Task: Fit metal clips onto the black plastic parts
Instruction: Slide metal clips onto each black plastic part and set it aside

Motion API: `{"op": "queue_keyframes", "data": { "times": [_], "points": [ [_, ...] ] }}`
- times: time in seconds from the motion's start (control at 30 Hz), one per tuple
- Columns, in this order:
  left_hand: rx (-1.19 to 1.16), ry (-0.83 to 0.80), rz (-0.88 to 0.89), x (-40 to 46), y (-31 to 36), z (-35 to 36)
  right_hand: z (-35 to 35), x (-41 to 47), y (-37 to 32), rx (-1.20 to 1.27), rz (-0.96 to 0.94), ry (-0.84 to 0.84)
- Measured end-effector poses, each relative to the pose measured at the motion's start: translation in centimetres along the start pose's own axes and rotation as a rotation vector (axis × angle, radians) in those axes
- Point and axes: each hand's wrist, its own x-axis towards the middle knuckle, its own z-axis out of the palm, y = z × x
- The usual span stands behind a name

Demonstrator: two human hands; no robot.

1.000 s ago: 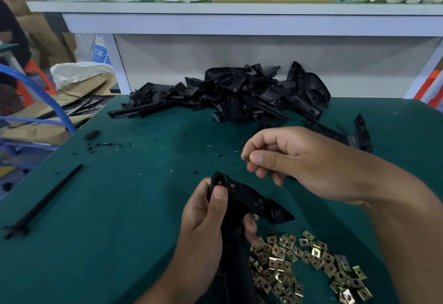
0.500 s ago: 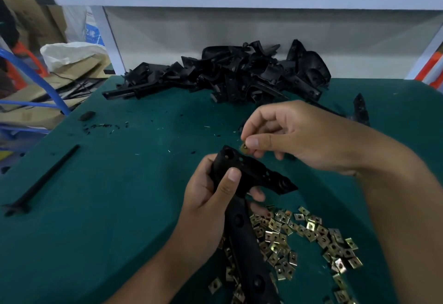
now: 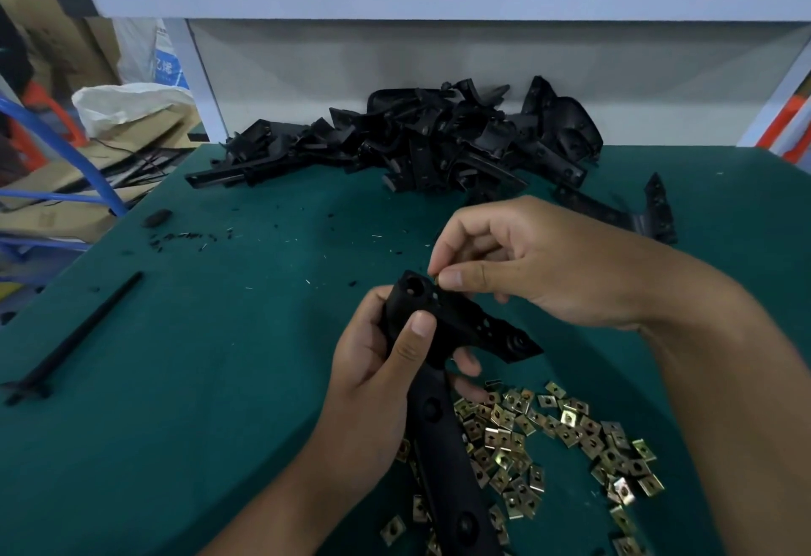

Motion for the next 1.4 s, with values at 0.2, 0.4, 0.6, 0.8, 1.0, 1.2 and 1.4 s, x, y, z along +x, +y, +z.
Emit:
{"op": "queue_keyframes", "data": {
  "times": [0.2,0.4,0.6,0.8,1.0,1.2,1.4],
  "points": [
    [-0.027,-0.01,0.012,0.0,0.1,0.1,-0.3,0.0,0.1,0.073,0.0,0.025],
    [-0.025,-0.016,0.012,-0.1,0.2,-0.1,-0.2,0.1,0.1,0.098,0.005,0.027],
    [-0.014,-0.011,0.015,0.0,0.1,-0.1,-0.3,0.0,0.1,0.135,0.008,0.01],
    [-0.035,-0.039,0.017,-0.2,0.2,0.2,-0.7,-0.5,0.0,0.113,-0.003,-0.021],
    [-0.015,-0.065,0.041,-0.1,0.3,0.1,-0.6,-0.6,-0.2,0.1,0.0,-0.038],
    [-0.045,-0.046,0.031,0.0,0.4,0.0,-0.3,-0.7,-0.7,0.114,0.008,0.016],
    [0.003,-0.006,0.049,0.1,0.4,-0.1,1.1,-0.2,-1.1,0.154,0.056,0.08]
  ]
}}
